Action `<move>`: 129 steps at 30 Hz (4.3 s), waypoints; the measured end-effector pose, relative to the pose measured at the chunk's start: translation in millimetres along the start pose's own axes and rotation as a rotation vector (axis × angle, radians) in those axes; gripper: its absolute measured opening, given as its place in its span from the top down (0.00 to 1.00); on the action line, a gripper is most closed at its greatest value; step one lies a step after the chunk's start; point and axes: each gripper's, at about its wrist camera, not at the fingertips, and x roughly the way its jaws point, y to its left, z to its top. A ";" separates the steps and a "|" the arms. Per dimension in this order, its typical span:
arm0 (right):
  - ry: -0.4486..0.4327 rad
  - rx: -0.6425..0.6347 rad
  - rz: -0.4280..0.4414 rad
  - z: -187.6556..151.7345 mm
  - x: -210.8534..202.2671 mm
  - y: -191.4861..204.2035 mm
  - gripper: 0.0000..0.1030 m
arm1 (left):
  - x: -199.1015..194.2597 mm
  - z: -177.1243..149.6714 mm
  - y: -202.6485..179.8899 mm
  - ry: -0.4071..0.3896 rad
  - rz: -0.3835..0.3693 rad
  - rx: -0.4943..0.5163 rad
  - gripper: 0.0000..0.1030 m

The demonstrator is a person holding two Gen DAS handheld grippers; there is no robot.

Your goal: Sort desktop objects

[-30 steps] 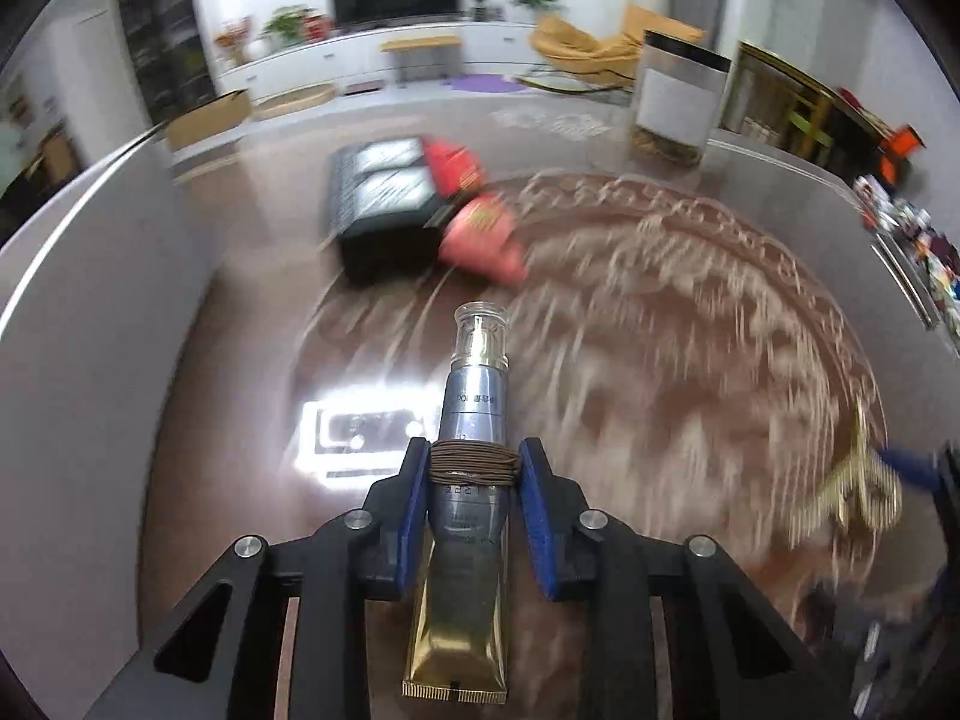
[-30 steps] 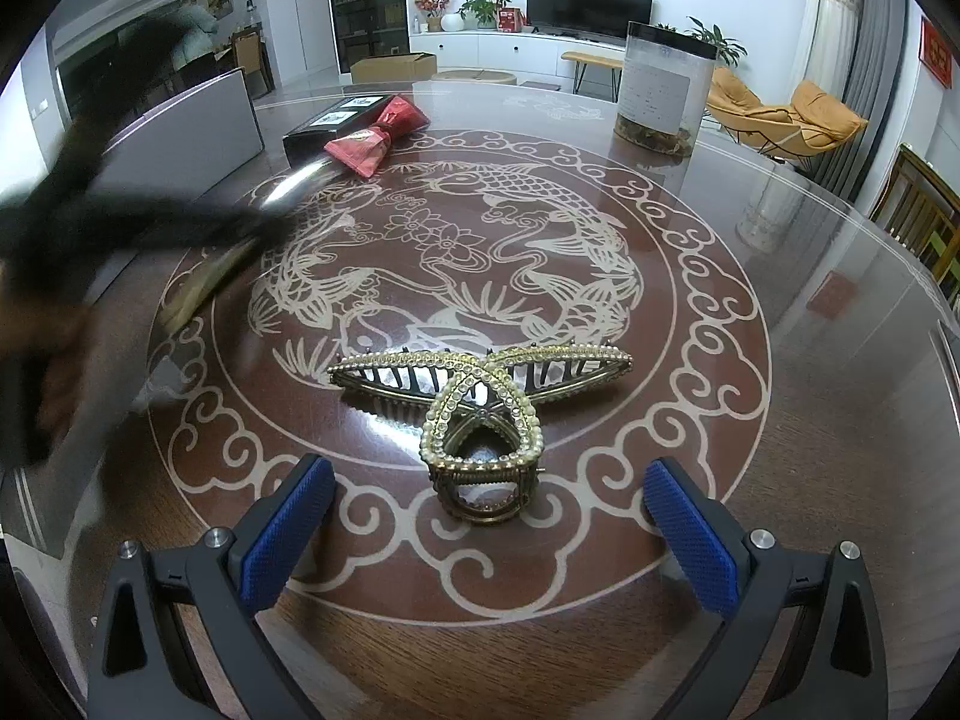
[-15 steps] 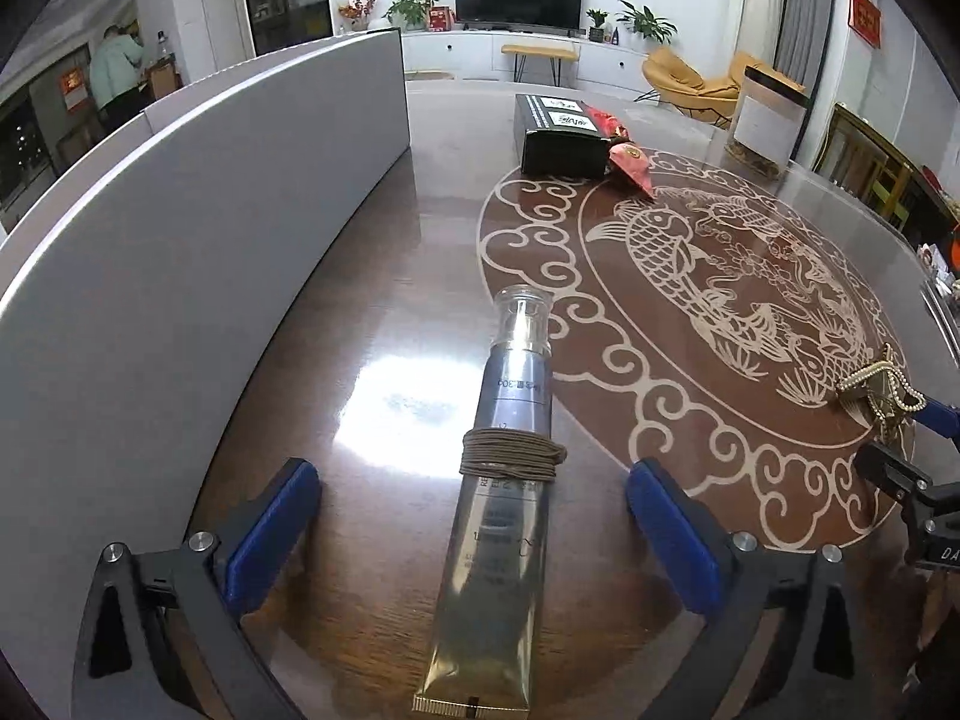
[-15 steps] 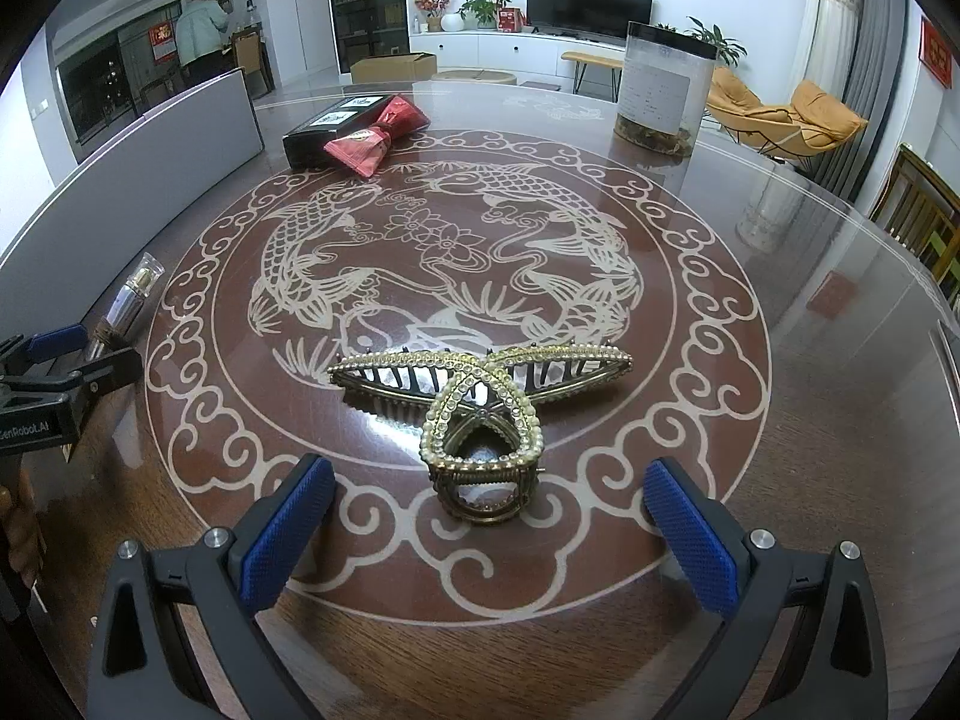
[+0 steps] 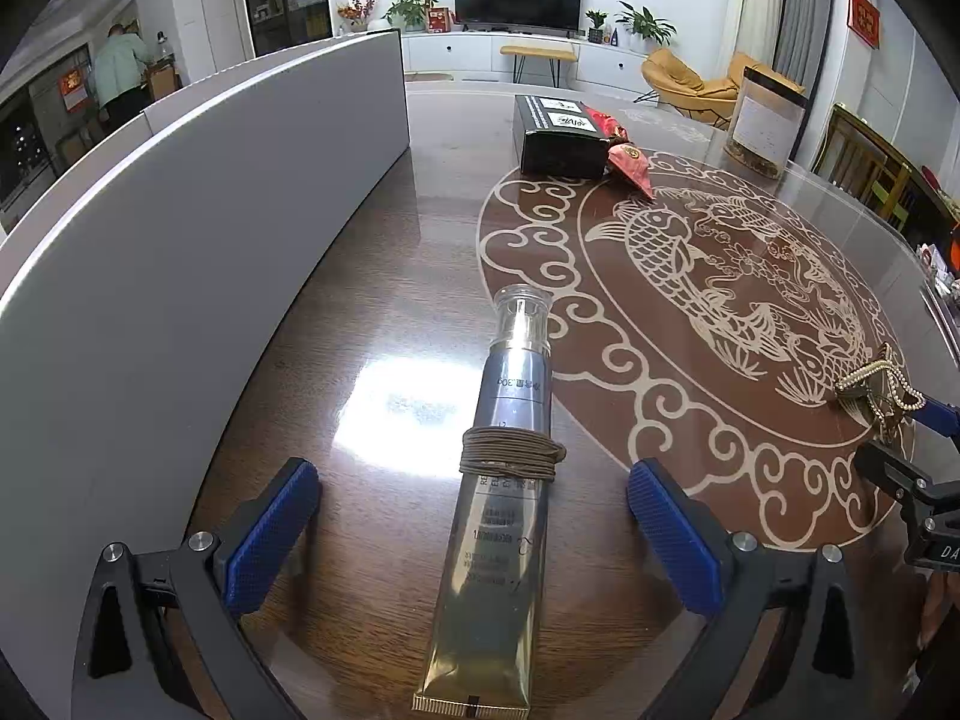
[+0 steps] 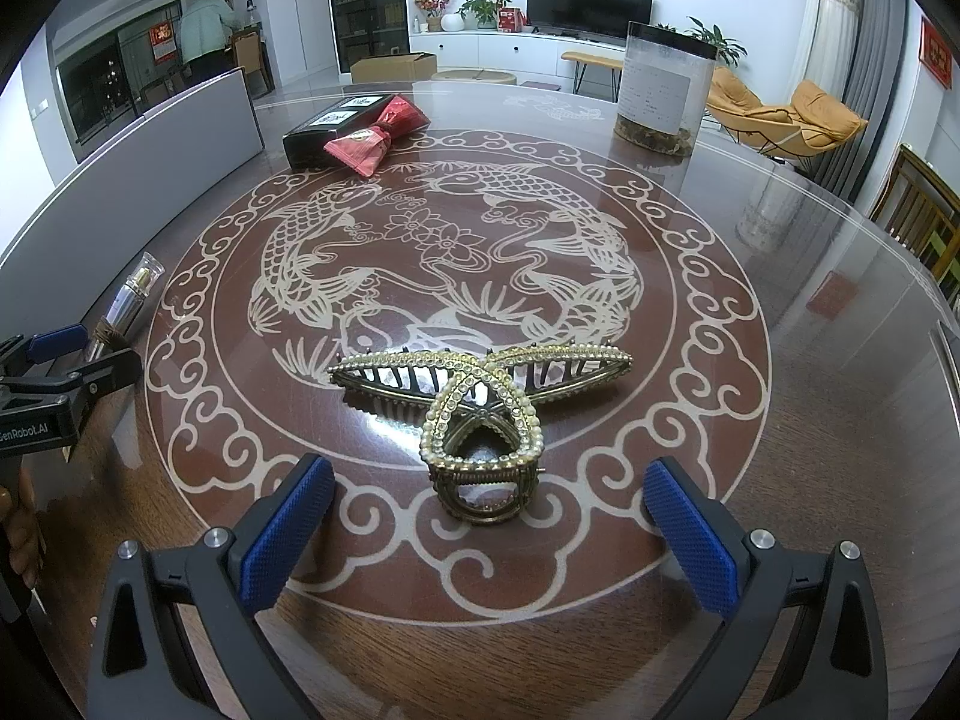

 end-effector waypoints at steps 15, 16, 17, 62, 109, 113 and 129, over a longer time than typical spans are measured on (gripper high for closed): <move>0.000 0.000 0.001 0.0 0.1 -0.1 0.00 | -0.8 0.9 -2.3 0.000 -0.001 0.002 0.00; 0.000 0.000 0.001 0.0 0.1 -0.1 0.00 | -0.9 1.0 -2.4 0.000 -0.001 0.002 0.00; 0.000 0.000 0.001 0.0 0.1 -0.1 0.00 | -0.9 0.9 -2.4 0.000 -0.001 0.002 0.00; 0.000 0.001 0.003 0.1 -0.2 0.1 0.00 | -116.6 -11.7 -28.7 0.059 -0.078 -0.124 0.00; 0.000 -0.001 0.002 -0.4 -0.7 0.9 0.00 | -3.8 42.0 -2.9 0.230 -0.101 -0.047 0.00; 0.000 -0.001 0.002 -0.4 -0.8 0.9 0.00 | 7.6 33.4 -15.6 0.265 -0.085 0.005 0.00; 0.028 -0.093 0.049 2.9 1.0 3.4 0.00 | 10.3 16.6 -25.1 0.240 -0.026 0.042 0.00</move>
